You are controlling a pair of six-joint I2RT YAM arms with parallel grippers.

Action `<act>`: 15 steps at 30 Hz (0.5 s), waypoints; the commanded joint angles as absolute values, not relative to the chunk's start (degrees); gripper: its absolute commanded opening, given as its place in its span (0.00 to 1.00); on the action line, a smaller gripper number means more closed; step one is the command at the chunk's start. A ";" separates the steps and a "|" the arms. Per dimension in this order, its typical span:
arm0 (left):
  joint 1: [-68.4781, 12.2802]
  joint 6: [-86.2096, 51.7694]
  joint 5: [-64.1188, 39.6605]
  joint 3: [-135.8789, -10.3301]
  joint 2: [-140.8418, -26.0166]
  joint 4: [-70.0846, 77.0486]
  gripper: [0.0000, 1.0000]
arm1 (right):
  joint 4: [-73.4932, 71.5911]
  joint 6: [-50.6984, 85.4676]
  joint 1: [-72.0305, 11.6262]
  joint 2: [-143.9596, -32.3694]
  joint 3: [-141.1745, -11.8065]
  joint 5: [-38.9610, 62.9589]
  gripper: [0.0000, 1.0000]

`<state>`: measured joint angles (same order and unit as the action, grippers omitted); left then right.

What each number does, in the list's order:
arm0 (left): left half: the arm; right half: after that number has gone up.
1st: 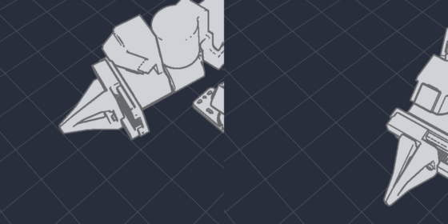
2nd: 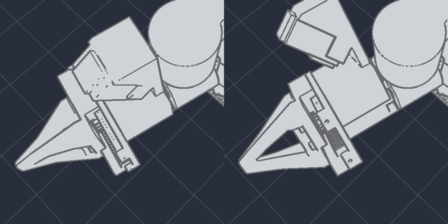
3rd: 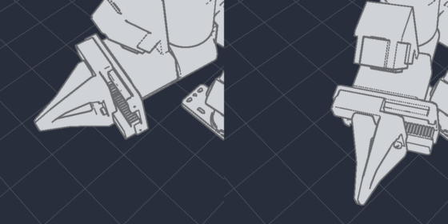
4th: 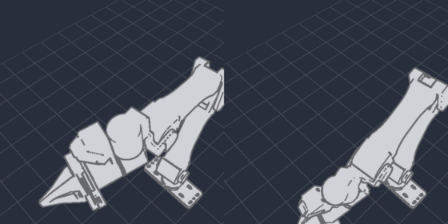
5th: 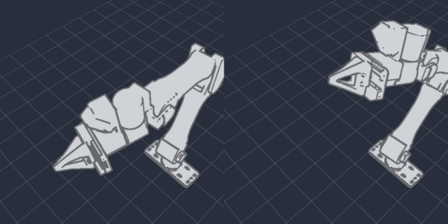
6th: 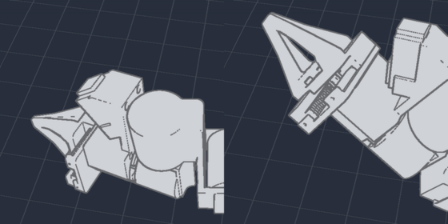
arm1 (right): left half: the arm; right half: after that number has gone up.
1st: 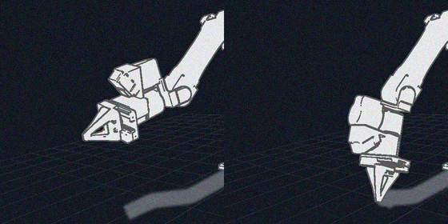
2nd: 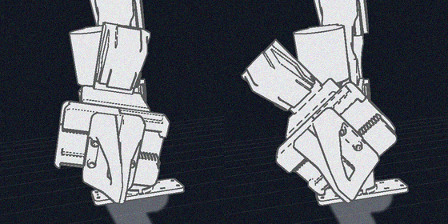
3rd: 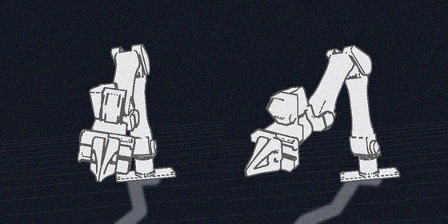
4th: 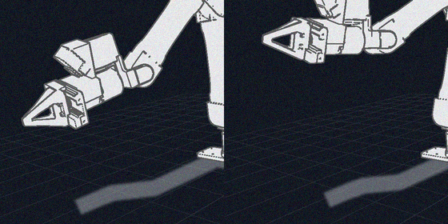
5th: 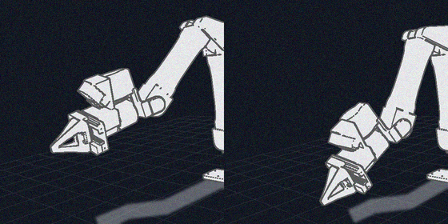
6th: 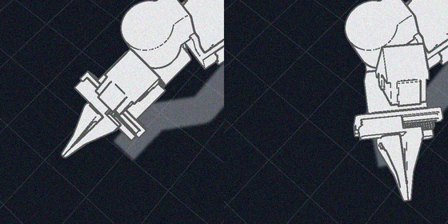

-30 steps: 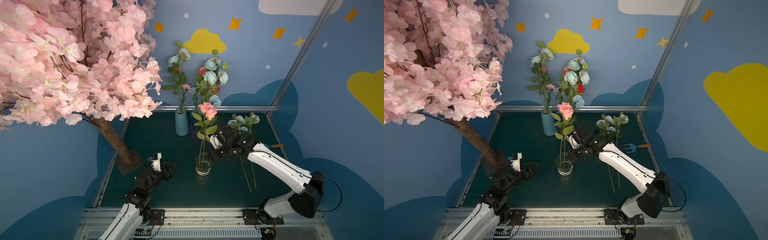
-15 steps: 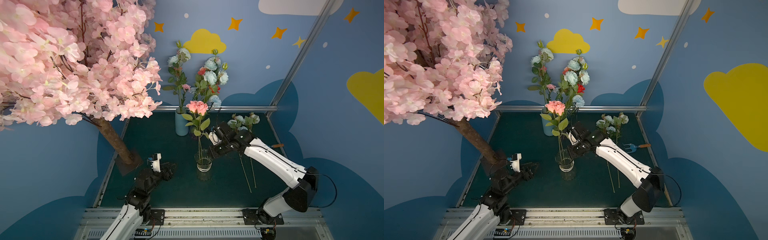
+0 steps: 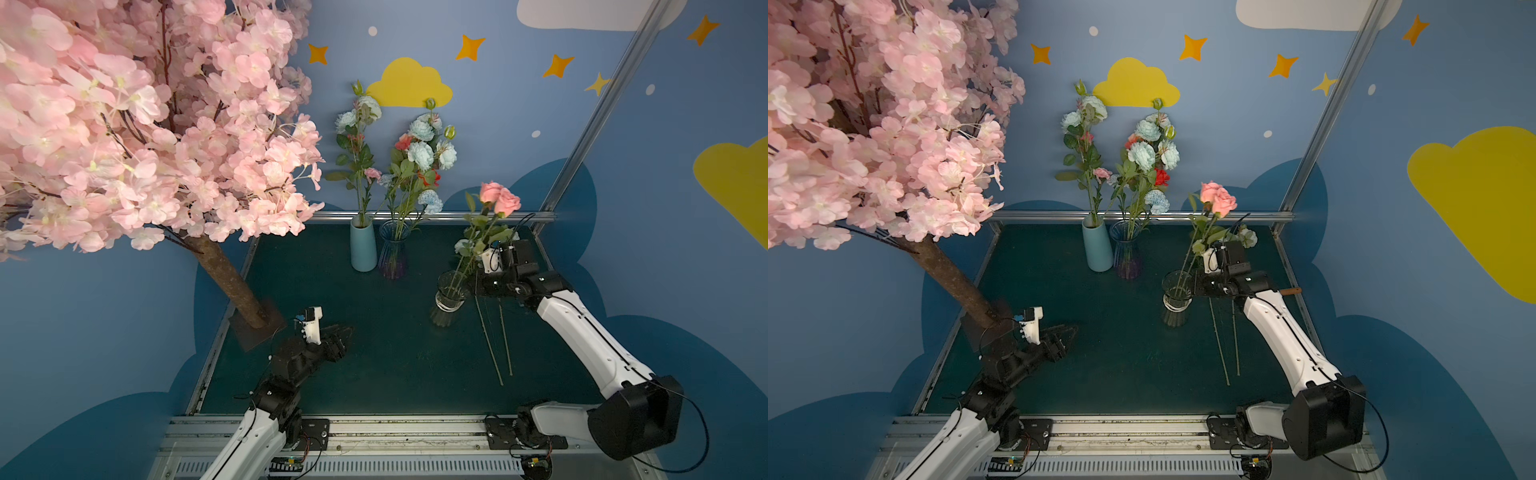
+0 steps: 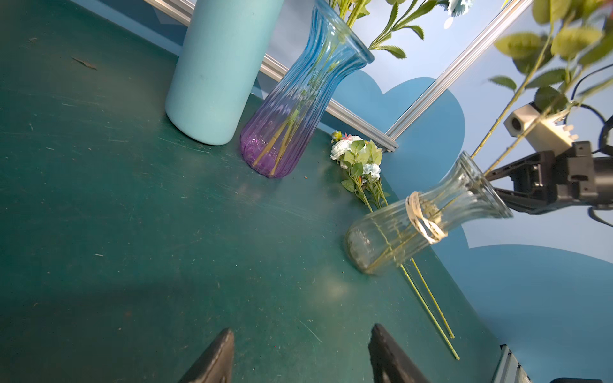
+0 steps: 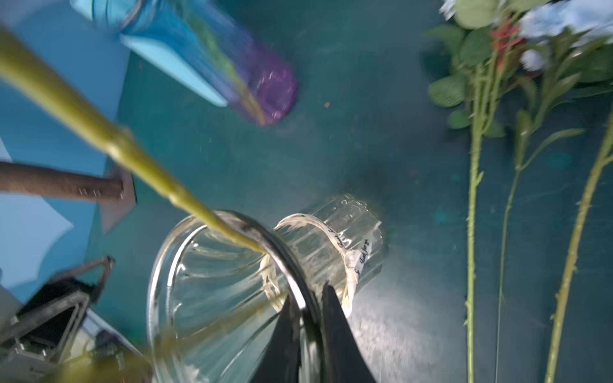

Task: Pick out blue flowers from the vase
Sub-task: Move the vase to the center of the board.

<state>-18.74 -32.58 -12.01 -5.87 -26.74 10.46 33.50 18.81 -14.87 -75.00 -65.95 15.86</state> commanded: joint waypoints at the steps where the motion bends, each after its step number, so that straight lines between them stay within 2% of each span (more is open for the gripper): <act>1: -18.54 -32.45 -12.10 -5.45 -27.19 10.89 0.65 | 22.26 19.06 -10.81 -75.85 -66.22 19.94 0.00; 6: -18.51 -32.50 -12.11 -5.62 -27.98 11.25 0.65 | 19.07 19.59 -7.40 -82.24 -70.33 23.20 0.00; 15: -18.49 -32.36 -12.10 -5.98 -29.75 11.86 0.64 | 16.71 19.87 -5.60 -99.92 -85.36 30.76 0.00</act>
